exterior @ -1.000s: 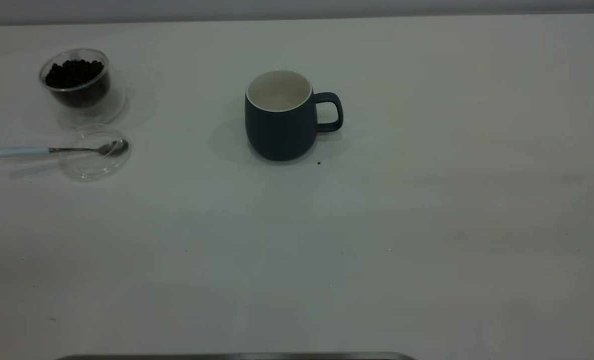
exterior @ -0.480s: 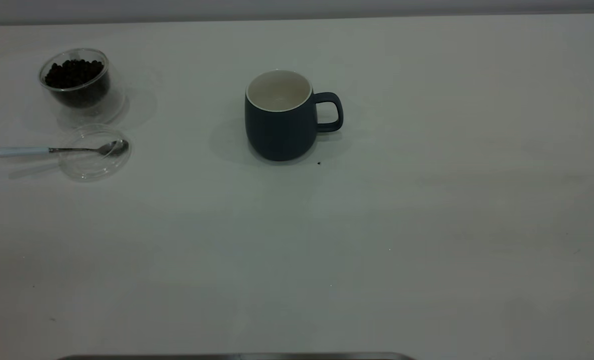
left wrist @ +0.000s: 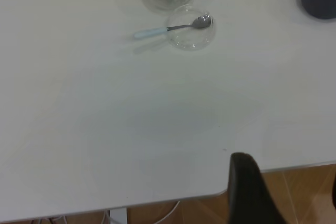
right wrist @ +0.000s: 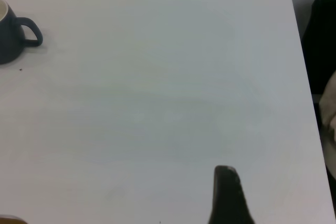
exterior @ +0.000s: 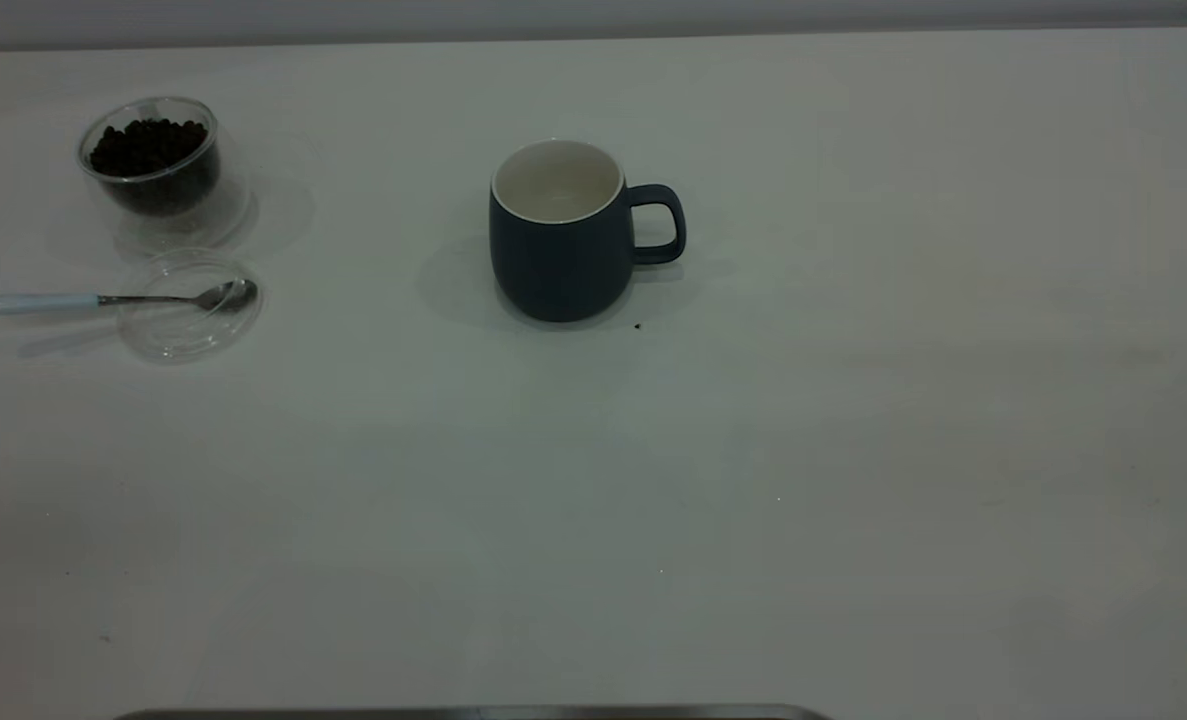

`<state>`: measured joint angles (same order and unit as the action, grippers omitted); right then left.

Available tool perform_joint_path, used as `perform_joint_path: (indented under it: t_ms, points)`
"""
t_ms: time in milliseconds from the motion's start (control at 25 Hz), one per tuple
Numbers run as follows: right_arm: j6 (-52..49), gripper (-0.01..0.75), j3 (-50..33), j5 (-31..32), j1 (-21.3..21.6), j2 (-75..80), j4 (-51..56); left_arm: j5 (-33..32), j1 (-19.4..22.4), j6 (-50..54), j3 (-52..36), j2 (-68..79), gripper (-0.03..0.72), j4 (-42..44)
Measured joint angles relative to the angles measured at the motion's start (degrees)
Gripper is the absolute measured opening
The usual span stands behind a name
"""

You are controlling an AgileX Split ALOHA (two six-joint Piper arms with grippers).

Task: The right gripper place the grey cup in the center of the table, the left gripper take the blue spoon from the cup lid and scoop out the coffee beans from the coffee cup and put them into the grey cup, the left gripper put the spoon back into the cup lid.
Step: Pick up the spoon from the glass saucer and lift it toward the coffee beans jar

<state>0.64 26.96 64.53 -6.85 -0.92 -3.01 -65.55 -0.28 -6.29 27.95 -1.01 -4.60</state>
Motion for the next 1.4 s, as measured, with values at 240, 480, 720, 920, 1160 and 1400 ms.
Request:
perform_joint_path:
  t_ms: [240,480,720,920,1160,1400]
  points:
    - [0.0,0.461,0.0,0.0,-1.91,0.0,-0.05,0.0,0.0,0.0,0.0,0.0,0.45,0.0]
    - [0.0,0.461,0.0,0.0,-2.87,0.0,-0.05,0.0,0.0,-0.05,0.0,0.0,0.45,0.0]
    - [0.0,0.461,0.0,0.0,-2.87,0.0,-0.05,0.0,0.0,-0.05,0.0,0.0,0.45,0.0]
    - [0.0,0.461,0.0,0.04,-2.87,0.0,-0.05,0.0,0.0,-0.05,0.0,0.0,0.45,0.0]
    - [0.0,0.461,0.0,0.04,-2.87,0.0,-0.05,0.44,0.0,-0.05,0.0,0.0,0.45,-3.56]
    - [0.0,0.461,0.0,0.04,-2.87,0.0,-0.05,2.49,0.0,2.24,0.44,0.0,0.45,-6.05]
